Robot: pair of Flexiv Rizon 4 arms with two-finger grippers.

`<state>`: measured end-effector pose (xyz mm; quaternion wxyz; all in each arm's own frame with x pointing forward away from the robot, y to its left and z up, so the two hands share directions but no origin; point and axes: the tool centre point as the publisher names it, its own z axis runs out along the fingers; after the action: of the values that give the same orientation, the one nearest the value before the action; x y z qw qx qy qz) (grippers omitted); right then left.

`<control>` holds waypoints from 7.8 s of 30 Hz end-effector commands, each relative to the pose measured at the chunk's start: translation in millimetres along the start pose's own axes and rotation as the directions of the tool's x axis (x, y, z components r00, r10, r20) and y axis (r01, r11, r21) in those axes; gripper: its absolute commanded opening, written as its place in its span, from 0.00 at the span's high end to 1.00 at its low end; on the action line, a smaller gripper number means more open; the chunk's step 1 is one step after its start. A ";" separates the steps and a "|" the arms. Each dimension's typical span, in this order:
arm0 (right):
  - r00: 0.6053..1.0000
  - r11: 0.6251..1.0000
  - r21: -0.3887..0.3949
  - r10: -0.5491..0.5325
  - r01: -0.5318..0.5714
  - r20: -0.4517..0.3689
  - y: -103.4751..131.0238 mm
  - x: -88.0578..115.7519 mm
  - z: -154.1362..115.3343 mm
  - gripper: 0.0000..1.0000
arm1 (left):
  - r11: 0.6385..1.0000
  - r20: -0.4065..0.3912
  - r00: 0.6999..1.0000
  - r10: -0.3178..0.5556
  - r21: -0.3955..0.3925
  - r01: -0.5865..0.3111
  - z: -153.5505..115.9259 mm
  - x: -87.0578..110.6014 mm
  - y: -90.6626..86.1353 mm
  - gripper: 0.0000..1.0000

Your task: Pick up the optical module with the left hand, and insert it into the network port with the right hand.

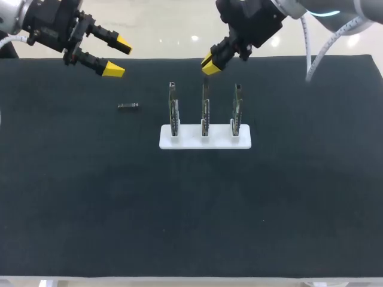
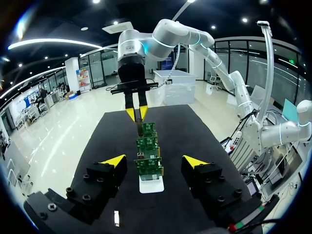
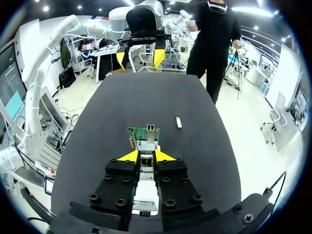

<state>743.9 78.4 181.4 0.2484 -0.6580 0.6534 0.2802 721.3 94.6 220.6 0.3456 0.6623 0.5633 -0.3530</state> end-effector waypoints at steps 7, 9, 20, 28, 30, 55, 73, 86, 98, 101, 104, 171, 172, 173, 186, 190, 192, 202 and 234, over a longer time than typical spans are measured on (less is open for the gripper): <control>1.000 1.000 0.005 -0.005 0.005 0.012 2.0 3.6 1.8 1.00 | 1.000 -0.003 1.000 -0.001 0.001 0.001 0.1 -0.5 0.6 0.00; 1.000 1.000 0.005 -0.006 0.006 0.013 1.9 3.7 1.9 1.00 | 1.000 -0.003 1.000 -0.001 0.001 0.001 0.1 -0.5 0.6 0.00; 1.000 1.000 0.026 0.012 -0.012 0.008 3.0 -5.4 -2.8 0.00 | 1.000 -0.003 1.000 -0.001 0.001 0.001 0.1 -0.5 0.6 0.00; 1.000 1.000 0.023 0.014 -0.013 -0.019 4.1 -7.2 -6.4 1.00 | 1.000 -0.003 1.000 -0.001 0.001 0.001 0.1 -0.5 0.6 0.00; 1.000 1.000 0.021 0.012 -0.011 -0.020 4.4 -6.2 -6.0 1.00 | 1.000 -0.003 1.000 -0.001 0.001 0.001 0.1 -0.5 0.6 0.00; 1.000 1.000 0.017 -0.026 0.026 -0.009 7.8 13.6 16.1 1.00 | 1.000 -0.003 1.000 -0.001 0.001 0.001 0.1 -0.5 0.6 0.00; 0.999 0.999 0.006 -0.045 0.046 -0.023 4.5 21.5 20.0 1.00 | 1.000 -0.003 1.000 -0.001 0.001 0.001 0.1 -0.5 0.6 0.00; 0.999 0.999 0.008 -0.045 0.045 -0.023 3.9 22.9 23.1 1.00 | 1.000 -0.003 1.000 -0.001 0.001 0.001 0.1 -0.5 0.6 0.00; 0.998 0.999 0.013 -0.050 0.050 -0.029 2.5 27.7 26.7 1.00 | 1.000 -0.003 1.000 -0.001 0.001 0.001 0.1 -0.5 0.6 0.00; 0.998 0.999 0.013 -0.050 0.050 -0.032 2.6 28.3 27.3 1.00 | 1.000 -0.003 1.000 -0.001 0.001 0.001 0.1 -0.5 0.6 0.00; 0.998 0.999 0.014 -0.050 0.050 -0.034 3.1 28.9 28.5 1.00 | 1.000 -0.003 1.000 -0.001 0.001 0.001 0.1 -0.5 0.6 0.00; 0.998 0.996 0.051 -0.068 0.068 0.008 15.9 136.2 -158.0 1.00 | 1.000 -0.003 1.000 -0.001 0.001 0.001 0.1 -0.5 0.6 0.00; 0.998 0.997 0.048 -0.065 0.064 0.009 15.7 136.1 -158.1 1.00 | 1.000 -0.003 1.000 -0.001 0.001 0.001 0.1 -0.5 0.6 0.00; 0.998 0.997 0.048 -0.065 0.064 0.009 15.7 136.1 -158.1 0.02 | 1.000 -0.003 1.000 -0.001 0.001 0.001 0.1 -0.5 0.6 0.00; 0.998 0.997 0.048 -0.065 0.064 0.009 15.7 136.1 -158.1 0.00 | 1.000 -0.003 1.000 -0.001 0.001 0.001 0.1 -0.5 0.6 0.00; 0.998 0.997 0.048 -0.065 0.064 0.009 15.7 136.1 -158.1 0.00 | 1.000 -0.003 1.000 -0.001 0.001 0.001 0.1 -0.5 0.6 0.00; 0.998 0.997 0.048 -0.065 0.064 0.009 15.7 136.1 -158.1 0.00 | 1.000 -0.003 1.000 -0.001 0.001 0.001 0.1 -0.5 0.6 0.00; 0.998 0.997 0.048 -0.065 0.064 0.009 15.7 136.1 -158.1 0.00 | 0.999 -0.023 0.999 -0.039 0.001 0.039 -1.8 1.8 0.7 0.00; 0.998 0.997 0.048 -0.065 0.064 0.009 15.7 136.1 -158.1 0.00 | 0.967 -0.718 0.651 -0.248 -0.139 0.215 -16.7 177.0 90.9 0.00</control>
<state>733.0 -129.7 201.6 0.2759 -0.6708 0.6378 0.2588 812.6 188.3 90.3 0.1079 0.6559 0.7404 -0.0998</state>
